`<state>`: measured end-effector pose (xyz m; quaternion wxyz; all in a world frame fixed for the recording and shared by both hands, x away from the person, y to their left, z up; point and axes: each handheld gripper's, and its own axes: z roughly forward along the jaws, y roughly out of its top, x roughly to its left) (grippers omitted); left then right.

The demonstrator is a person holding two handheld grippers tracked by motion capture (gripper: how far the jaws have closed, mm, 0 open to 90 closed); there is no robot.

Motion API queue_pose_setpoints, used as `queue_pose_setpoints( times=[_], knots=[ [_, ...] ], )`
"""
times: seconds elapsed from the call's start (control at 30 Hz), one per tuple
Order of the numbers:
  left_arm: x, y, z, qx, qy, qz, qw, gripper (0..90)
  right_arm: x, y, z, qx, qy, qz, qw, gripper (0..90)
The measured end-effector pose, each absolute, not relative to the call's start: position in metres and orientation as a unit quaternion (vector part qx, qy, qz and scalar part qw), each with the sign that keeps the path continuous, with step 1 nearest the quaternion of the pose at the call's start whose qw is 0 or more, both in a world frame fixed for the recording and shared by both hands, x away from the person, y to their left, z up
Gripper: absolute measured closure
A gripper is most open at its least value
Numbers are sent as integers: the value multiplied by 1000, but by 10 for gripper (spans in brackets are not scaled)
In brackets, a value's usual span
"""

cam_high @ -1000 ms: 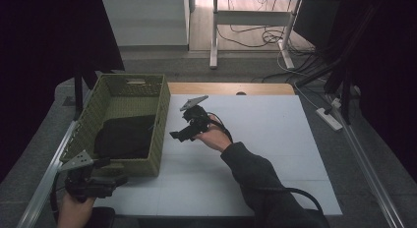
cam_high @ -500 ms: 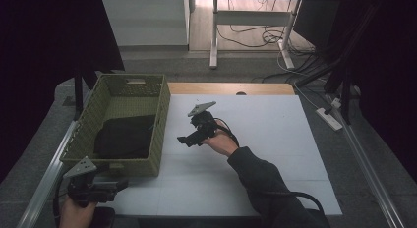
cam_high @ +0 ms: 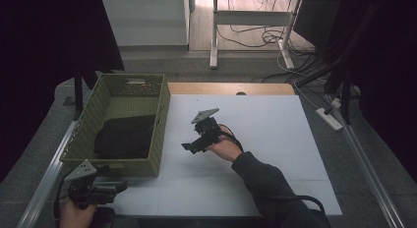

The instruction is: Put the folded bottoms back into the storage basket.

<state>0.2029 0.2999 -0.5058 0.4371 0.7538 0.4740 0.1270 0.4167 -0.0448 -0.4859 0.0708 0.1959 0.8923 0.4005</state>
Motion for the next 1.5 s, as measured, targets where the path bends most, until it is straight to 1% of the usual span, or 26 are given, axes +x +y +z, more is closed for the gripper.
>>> queue_pose_setpoints(
  times=[0.27,0.77,1.0,1.5],
  knots=[
    [205,303,-508,748,483,113,442,13,411,-56,-487,198,893,399,66,2],
    [206,300,-508,757,481,114,428,3,397,-75,-476,192,890,408,59,2],
    [206,301,-508,755,481,110,432,4,393,-87,-477,196,890,409,42,3],
    [207,302,-509,752,484,107,434,4,380,-114,-479,211,886,410,56,2]
  ],
)
